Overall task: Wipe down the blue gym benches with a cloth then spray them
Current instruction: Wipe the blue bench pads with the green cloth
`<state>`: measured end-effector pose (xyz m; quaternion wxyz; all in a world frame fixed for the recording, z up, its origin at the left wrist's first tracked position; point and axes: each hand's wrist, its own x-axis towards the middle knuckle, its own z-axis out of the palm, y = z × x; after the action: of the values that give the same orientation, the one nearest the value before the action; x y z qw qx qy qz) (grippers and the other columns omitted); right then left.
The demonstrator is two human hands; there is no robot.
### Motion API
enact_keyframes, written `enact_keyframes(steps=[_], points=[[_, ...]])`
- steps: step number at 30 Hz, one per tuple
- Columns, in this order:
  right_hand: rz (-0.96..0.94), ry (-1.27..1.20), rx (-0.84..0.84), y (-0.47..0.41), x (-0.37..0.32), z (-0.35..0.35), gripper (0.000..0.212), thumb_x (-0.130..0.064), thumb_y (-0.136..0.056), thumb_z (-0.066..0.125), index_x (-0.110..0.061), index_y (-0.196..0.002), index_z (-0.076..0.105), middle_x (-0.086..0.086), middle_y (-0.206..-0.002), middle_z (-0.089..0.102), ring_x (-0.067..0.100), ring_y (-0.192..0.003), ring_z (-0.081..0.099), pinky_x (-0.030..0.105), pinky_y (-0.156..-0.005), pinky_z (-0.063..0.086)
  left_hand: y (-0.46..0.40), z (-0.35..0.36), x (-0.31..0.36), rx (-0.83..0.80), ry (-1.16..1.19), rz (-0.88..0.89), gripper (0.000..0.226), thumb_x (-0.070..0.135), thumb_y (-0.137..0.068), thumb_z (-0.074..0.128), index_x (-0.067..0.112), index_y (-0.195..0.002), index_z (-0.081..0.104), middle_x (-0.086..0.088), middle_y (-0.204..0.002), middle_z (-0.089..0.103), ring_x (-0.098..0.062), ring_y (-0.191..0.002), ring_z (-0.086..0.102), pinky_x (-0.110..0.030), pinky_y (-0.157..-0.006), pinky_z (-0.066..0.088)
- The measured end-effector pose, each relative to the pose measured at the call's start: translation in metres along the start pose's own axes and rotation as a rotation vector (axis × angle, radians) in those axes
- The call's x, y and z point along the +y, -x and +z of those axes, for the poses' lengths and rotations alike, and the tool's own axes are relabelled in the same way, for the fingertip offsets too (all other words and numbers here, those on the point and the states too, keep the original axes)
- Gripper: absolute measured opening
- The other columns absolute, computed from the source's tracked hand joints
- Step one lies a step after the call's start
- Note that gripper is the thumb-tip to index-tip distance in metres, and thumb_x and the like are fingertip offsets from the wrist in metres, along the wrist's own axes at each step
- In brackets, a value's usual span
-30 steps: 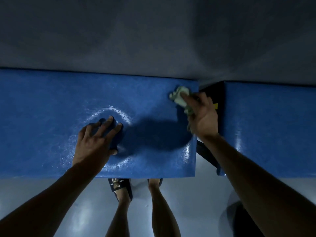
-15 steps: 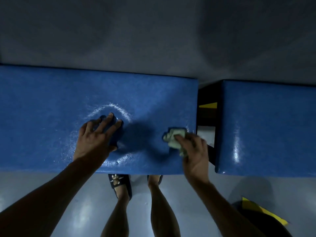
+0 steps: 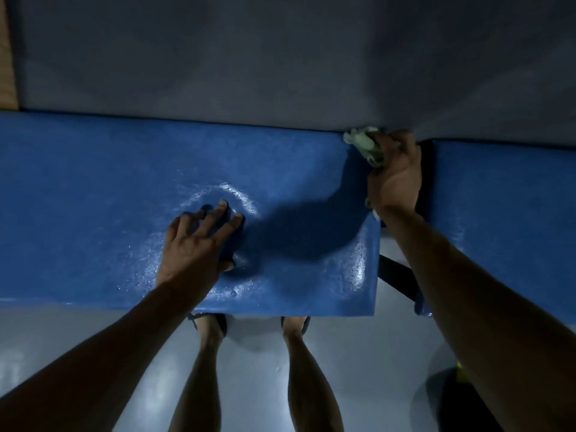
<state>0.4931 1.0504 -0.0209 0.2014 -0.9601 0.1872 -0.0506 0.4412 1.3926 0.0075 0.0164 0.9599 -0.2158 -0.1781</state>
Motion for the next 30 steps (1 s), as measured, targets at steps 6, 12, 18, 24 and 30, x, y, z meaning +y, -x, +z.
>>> enact_keyframes(steps=[6,12,18,24,30], points=[[0.114,0.050,0.078,0.017,-0.026,0.010,0.065,-0.001,-0.072,0.053,-0.016,-0.134,0.057,0.016,-0.126,0.053,0.038,-0.104,0.053,0.040,-0.087,0.045,0.003,0.004,-0.006,0.002,0.046,0.006,0.100,0.043,-0.054,0.090,0.034,-0.142,0.044,0.002,-0.154,0.039,-0.038,-0.125,0.043,-0.051,-0.103,0.033],[0.208,0.099,0.085,0.027,-0.096,0.039,0.055,-0.001,-0.073,0.053,-0.009,-0.127,0.058,0.017,-0.121,0.054,0.038,-0.104,0.054,0.040,-0.084,0.046,0.000,-0.005,-0.033,0.089,0.136,0.139,0.083,0.050,-0.057,0.085,0.034,-0.133,0.055,0.005,-0.146,0.048,-0.033,-0.110,0.052,-0.050,-0.104,0.036],[0.020,-0.026,0.029,0.049,-0.211,0.105,0.046,-0.003,-0.075,0.063,-0.007,-0.120,0.065,0.015,-0.125,0.061,0.036,-0.098,0.059,0.037,-0.075,0.052,-0.005,-0.030,-0.103,0.093,0.060,0.118,0.090,0.045,-0.057,0.087,0.031,-0.138,0.051,0.001,-0.151,0.042,-0.035,-0.120,0.048,-0.050,-0.104,0.034],[-0.490,0.152,-0.274,0.041,-0.205,0.085,0.052,-0.017,-0.080,0.052,-0.020,-0.132,0.059,0.007,-0.126,0.059,0.033,-0.099,0.057,0.038,-0.071,0.053,-0.011,-0.029,-0.139,-0.008,-0.036,0.048,0.099,0.045,-0.048,0.092,0.029,-0.137,0.052,-0.004,-0.150,0.043,-0.042,-0.125,0.047,-0.056,-0.105,0.034],[-0.151,0.263,-0.138,0.015,-0.078,0.018,0.055,-0.012,-0.086,0.052,-0.028,-0.138,0.052,0.015,-0.131,0.050,0.041,-0.109,0.049,0.043,-0.081,0.053,-0.012,-0.026,-0.137,0.044,-0.009,0.055,0.094,0.044,-0.049,0.092,0.026,-0.133,0.055,-0.006,-0.147,0.045,-0.041,-0.122,0.047,-0.052,-0.102,0.035]])
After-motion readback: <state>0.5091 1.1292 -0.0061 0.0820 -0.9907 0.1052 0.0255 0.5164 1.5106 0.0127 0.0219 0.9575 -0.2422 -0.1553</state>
